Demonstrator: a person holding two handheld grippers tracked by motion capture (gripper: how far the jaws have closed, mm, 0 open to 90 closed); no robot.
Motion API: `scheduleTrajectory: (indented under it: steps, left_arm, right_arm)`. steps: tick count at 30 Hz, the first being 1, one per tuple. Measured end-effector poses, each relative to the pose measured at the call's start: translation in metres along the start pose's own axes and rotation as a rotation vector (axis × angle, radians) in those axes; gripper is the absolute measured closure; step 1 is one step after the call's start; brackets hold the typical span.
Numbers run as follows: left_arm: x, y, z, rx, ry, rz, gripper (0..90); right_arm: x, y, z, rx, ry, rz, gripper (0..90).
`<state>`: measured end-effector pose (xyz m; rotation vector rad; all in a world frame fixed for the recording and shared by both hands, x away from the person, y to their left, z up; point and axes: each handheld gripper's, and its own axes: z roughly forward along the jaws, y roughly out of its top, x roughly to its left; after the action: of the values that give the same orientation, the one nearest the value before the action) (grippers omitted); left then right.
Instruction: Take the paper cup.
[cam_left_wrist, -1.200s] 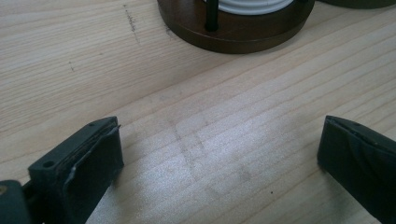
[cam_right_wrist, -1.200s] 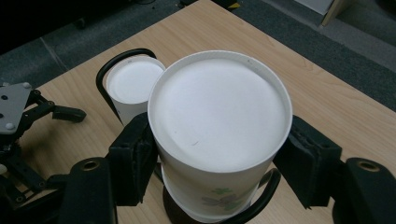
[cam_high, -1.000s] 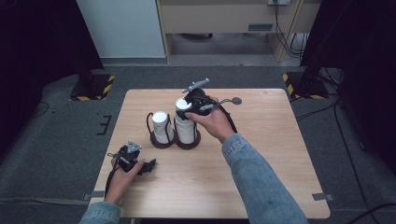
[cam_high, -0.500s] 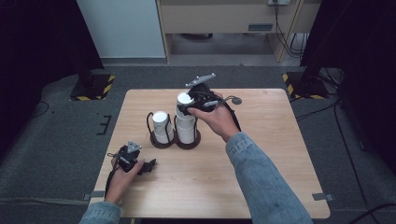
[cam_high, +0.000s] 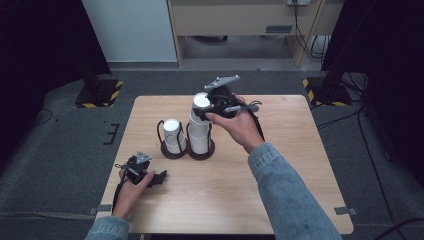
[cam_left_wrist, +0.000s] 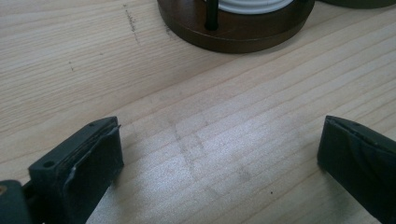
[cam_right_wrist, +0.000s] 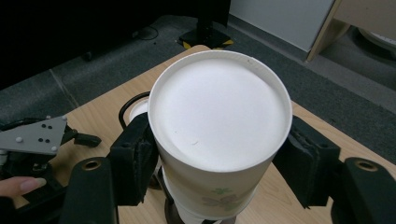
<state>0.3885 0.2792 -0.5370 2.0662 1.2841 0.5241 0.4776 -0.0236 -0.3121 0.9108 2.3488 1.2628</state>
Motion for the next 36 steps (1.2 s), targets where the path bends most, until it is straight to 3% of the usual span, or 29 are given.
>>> scheduleTrajectory:
  steps: [10, 18, 21, 25, 36]
  left_arm:
    - [-0.001, -0.001, -0.001, -0.002, 0.005, -0.009, 0.3]
    - [-0.003, -0.001, -0.013, -0.032, 0.01, -0.019, 3.4]
    - [-0.01, -0.002, -0.019, -0.033, -0.005, -0.002, 3.8]
    - [-0.018, 0.0, -0.025, -0.045, -0.02, 0.015, 4.1]
    - [-0.029, 0.006, -0.023, -0.079, -0.077, 0.044, 3.8]
  right_arm:
    - [0.007, -0.016, -0.026, -0.014, 0.0, -0.021, 34.2]
    - [0.009, -0.051, -0.042, -0.01, 0.007, -0.015, 34.2]
    - [0.009, -0.073, -0.041, 0.0, 0.019, 0.004, 34.2]
    - [0.008, -0.09, -0.034, 0.034, 0.026, 0.016, 34.2]
    - [0.016, -0.106, -0.021, 0.071, 0.045, 0.008, 34.2]
